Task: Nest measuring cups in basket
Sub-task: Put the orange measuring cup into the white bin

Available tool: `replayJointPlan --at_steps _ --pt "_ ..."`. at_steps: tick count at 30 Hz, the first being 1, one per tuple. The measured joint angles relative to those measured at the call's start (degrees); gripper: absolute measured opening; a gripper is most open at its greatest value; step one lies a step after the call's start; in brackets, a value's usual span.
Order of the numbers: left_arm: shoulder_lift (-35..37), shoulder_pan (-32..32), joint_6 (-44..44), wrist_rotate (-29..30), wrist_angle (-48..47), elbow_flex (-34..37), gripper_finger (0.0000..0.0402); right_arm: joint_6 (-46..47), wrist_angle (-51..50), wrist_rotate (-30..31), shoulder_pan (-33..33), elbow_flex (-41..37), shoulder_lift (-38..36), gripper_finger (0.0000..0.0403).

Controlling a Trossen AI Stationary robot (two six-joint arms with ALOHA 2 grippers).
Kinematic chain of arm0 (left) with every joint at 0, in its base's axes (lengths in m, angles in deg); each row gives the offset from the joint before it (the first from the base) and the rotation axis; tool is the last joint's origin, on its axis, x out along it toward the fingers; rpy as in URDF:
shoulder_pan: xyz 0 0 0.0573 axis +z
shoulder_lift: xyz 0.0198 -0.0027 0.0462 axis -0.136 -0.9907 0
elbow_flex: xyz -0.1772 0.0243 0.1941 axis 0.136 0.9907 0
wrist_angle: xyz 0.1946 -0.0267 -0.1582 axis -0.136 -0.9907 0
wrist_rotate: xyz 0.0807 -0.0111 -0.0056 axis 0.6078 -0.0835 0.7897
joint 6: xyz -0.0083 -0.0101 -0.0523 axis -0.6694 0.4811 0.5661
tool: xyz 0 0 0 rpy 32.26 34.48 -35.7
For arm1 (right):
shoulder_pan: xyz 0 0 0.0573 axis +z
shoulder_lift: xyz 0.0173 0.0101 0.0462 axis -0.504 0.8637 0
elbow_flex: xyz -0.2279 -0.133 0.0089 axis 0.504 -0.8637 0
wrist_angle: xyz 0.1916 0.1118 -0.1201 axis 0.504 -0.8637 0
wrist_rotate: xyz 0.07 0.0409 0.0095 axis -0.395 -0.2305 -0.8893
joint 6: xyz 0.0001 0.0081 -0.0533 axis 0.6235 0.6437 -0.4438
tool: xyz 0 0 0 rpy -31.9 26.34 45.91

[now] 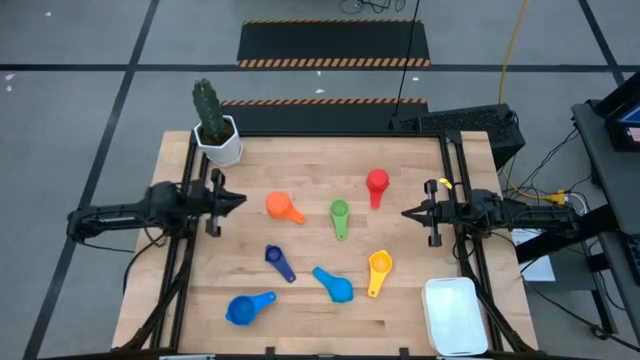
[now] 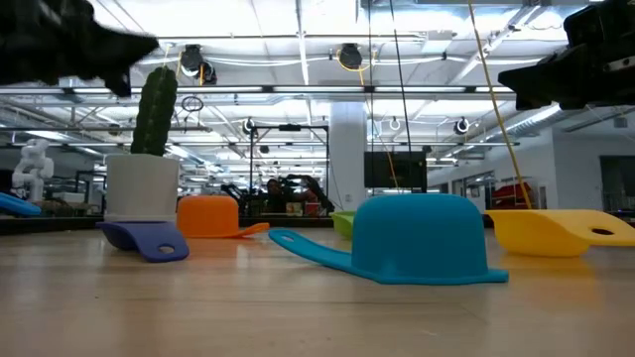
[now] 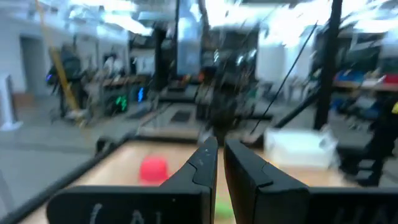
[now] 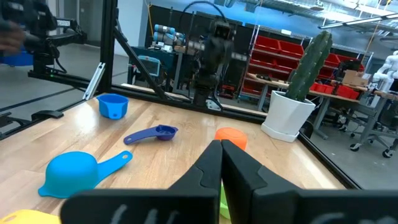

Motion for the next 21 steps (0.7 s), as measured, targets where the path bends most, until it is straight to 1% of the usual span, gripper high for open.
replayJointPlan --at_steps 5,9,12,17,21 --pt "-1.33 -1.48 -0.19 -0.02 -3.40 -8.81 0.0033 0.01 0.00 0.00 -0.01 0.00 0.01 0.0000" --pt "-5.68 -2.55 -0.93 0.00 -10.13 -18.30 0.0033 0.02 0.06 0.02 0.00 0.00 0.00 0.0000" --pt "-10.89 -3.16 -2.18 0.02 -15.50 -25.49 0.0033 1.37 0.39 0.00 0.00 0.00 0.00 0.0000" --pt "-21.63 -4.02 -6.66 0.02 -23.32 -36.86 0.0033 10.70 0.46 0.14 0.00 0.00 0.01 0.0000" --pt "-29.69 -4.10 -7.68 0.53 -29.67 -45.57 0.0033 13.24 0.76 0.20 0.00 0.00 0.01 0.0000"
